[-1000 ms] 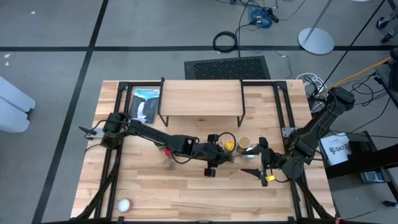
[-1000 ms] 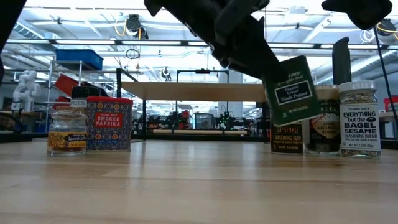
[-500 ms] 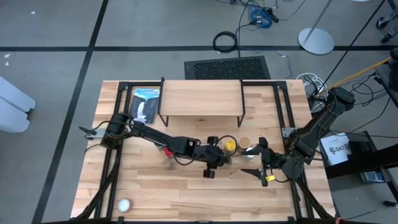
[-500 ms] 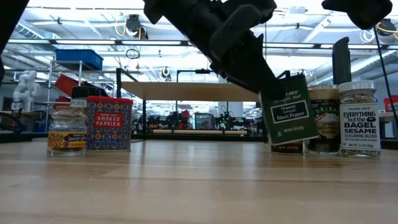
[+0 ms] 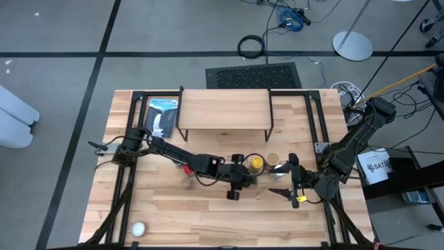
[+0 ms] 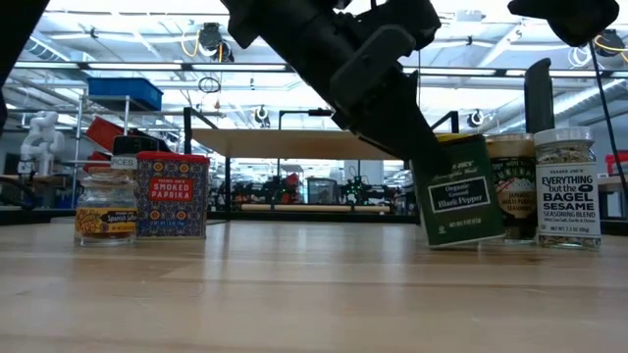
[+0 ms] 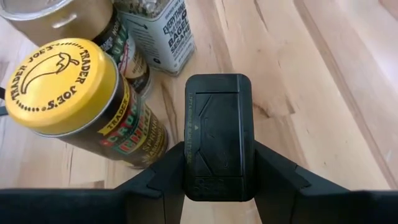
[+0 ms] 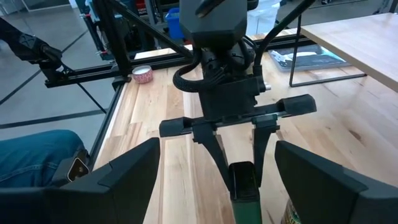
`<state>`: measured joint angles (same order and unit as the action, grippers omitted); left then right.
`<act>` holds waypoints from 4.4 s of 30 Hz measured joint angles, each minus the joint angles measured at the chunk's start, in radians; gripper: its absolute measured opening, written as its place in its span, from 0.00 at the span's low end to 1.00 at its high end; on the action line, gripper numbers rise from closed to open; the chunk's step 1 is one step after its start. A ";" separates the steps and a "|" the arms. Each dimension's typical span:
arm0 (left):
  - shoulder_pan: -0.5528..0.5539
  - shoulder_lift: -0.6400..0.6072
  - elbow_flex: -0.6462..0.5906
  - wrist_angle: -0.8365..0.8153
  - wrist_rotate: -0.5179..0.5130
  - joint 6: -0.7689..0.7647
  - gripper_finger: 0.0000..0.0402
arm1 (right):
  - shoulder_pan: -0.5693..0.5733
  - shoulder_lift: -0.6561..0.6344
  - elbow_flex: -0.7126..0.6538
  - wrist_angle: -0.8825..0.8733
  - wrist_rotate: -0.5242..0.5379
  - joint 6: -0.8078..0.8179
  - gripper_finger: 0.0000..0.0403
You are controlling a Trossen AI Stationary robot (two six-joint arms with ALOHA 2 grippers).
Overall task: Shelf spices
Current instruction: Remove the black seasoning can from the shelf, then put the brown seasoning bottle on the shelf
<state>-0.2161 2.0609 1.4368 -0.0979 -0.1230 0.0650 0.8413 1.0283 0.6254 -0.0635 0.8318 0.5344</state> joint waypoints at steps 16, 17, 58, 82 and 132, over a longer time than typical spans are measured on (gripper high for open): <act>0.000 0.000 0.000 0.045 -0.034 -0.002 0.53 | 0.000 0.000 0.000 0.000 0.000 -0.004 0.76; 0.000 0.000 0.000 0.053 -0.045 -0.002 0.53 | 0.000 0.000 0.000 -0.001 0.000 -0.004 0.76; -0.040 -0.293 0.000 -0.151 -0.100 -0.061 0.53 | -0.003 0.001 0.000 -0.026 -0.020 0.039 0.76; -0.042 -0.424 0.000 -0.512 -0.185 -0.199 0.53 | -0.049 -0.012 0.000 -0.023 -0.020 -0.133 0.20; -0.422 -0.821 -0.219 -0.800 -0.914 -0.791 0.22 | -0.057 -0.223 0.273 -0.690 -0.126 -0.052 0.00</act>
<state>-0.6385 1.2404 1.2174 -0.8976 -1.0365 -0.7265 0.7847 0.8051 0.8986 -0.7532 0.7063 0.4826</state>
